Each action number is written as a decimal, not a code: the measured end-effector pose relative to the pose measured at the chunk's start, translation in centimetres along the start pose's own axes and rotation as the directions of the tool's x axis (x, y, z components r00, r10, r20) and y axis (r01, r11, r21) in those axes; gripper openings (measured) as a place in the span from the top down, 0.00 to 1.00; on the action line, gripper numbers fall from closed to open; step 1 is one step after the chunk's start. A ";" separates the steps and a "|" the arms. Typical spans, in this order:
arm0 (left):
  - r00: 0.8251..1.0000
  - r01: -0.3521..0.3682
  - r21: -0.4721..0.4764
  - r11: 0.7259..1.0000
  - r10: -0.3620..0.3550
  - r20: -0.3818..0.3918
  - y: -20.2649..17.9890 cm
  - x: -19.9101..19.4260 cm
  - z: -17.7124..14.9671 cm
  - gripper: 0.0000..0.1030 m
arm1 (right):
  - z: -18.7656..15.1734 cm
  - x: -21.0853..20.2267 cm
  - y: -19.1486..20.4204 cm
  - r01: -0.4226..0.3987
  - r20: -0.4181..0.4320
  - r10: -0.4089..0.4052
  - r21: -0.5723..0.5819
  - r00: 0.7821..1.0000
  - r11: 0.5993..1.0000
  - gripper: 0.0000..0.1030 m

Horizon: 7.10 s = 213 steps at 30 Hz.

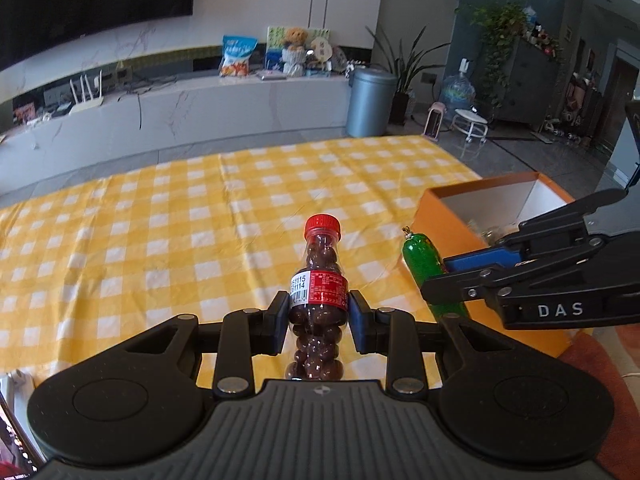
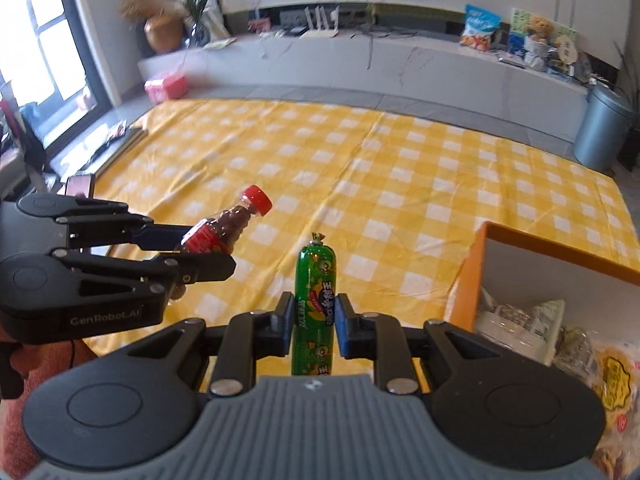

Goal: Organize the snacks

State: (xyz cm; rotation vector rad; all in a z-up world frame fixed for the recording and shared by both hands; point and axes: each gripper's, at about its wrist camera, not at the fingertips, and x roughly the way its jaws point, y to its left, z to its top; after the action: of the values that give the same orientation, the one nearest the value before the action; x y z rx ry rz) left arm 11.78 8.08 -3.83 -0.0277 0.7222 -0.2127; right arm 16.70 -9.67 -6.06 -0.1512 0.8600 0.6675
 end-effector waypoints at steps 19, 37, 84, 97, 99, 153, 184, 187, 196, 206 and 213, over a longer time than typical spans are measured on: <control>0.978 0.207 0.060 0.977 -0.209 0.020 -10.2 3.7 6.3 0.66 | -3.9 -10.5 -10.7 0.141 0.179 -0.191 0.259 0.965 0.956 0.81; 0.933 0.281 0.128 0.951 -0.240 -0.268 -17.2 13.2 4.7 0.66 | -8.5 -9.0 -20.5 0.255 -0.019 -0.264 0.340 0.964 0.905 0.81; 0.983 0.019 0.215 0.977 -0.057 0.174 -12.9 -2.2 4.7 0.23 | -4.9 -14.2 -7.7 0.358 0.164 -0.378 0.140 0.911 0.923 0.13; 0.906 -0.186 0.082 0.979 0.139 0.399 -10.9 -7.5 1.8 0.09 | -6.7 -16.4 -0.1 0.387 0.373 -0.441 0.213 0.817 0.897 0.09; 0.893 -0.227 0.054 0.972 0.186 0.409 -11.0 -7.5 1.0 0.06 | -7.4 -16.4 0.8 0.407 0.382 -0.466 0.230 0.798 0.884 0.08; 0.966 -0.233 -0.001 0.972 0.232 0.114 -9.5 -4.0 -5.1 0.06 | -12.1 -11.1 1.0 0.509 0.121 -0.576 0.349 0.809 0.787 0.06; 0.970 -0.222 0.003 0.975 0.220 0.108 -9.9 -4.2 -5.1 0.06 | -12.2 -11.0 1.4 0.513 0.128 -0.579 0.340 0.805 0.788 0.05; 0.970 -0.221 0.002 0.975 0.220 0.107 -9.9 -4.2 -5.1 0.06 | -12.1 -11.0 1.5 0.513 0.129 -0.580 0.340 0.805 0.788 0.05; 0.970 -0.218 0.001 0.976 0.217 0.107 -9.9 -4.2 -5.1 0.06 | -12.1 -11.0 1.5 0.510 0.131 -0.575 0.335 0.807 0.792 0.03; 0.970 -0.220 0.003 0.975 0.219 0.109 -10.2 -4.4 -5.2 0.06 | -12.2 -11.0 1.6 0.512 0.133 -0.576 0.331 0.806 0.793 0.03; 0.969 -0.218 0.001 0.976 0.217 0.117 -9.9 -4.5 -5.0 0.06 | -12.2 -11.0 1.6 0.512 0.132 -0.576 0.331 0.807 0.793 0.03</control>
State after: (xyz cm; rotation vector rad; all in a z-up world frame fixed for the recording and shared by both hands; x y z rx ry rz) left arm 3.34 -0.41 -3.66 0.0516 0.6024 -0.0057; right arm 2.70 -18.35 -5.68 -0.0600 0.6332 0.0044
